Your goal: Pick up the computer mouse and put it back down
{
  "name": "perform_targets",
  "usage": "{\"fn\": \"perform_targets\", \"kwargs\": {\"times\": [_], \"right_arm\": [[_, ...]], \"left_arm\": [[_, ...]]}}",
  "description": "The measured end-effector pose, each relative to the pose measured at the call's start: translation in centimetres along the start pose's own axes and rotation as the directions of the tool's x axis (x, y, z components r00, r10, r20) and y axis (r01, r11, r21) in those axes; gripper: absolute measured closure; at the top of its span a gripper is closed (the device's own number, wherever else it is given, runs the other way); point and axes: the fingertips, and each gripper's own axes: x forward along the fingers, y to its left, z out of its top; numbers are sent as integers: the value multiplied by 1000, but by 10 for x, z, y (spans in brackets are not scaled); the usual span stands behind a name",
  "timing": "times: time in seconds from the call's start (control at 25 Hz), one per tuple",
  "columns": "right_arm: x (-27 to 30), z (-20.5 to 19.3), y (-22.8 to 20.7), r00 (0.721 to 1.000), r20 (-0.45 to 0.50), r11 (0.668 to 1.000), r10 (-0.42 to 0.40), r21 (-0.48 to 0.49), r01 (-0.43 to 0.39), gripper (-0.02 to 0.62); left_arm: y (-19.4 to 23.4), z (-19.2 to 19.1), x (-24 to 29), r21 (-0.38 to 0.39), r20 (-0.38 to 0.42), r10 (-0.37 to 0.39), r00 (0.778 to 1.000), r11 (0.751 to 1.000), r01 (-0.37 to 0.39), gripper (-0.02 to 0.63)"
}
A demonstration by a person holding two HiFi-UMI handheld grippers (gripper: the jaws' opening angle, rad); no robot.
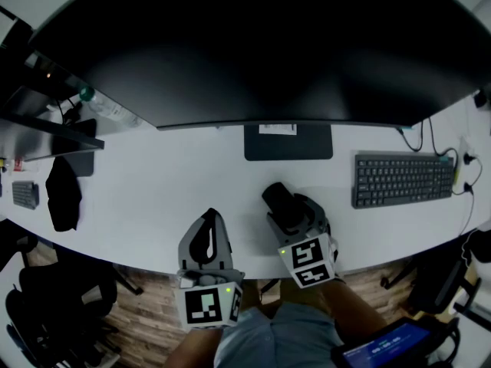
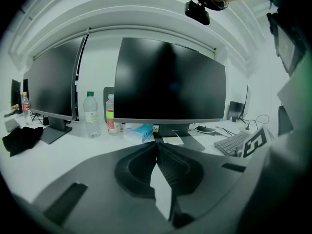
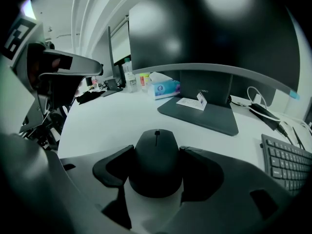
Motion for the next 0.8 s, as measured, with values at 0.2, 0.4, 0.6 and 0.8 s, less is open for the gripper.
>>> {"fn": "perform_targets", "kwargs": {"times": [0.2,0.4,0.6,0.8], "right_arm": [[-10,18,3,999,37,1000,-4,-16,4,293],[-26,47,11,996,91,999,2,-38,2,293],[-47,85,20,986,167,998,21,-63,-10,293],[-67,121,29,971,238,995,32,-101,-8,293]], "left_arm": [[5,15,-7,11,44,7,999,1000,-7,598],[9,33,-17,13,79,18,997,1000,-19,598],[19,52,-26,21,121,39,992,999,-42,598],[28,71,-35,19,159,57,986,998,-61,598]]}}
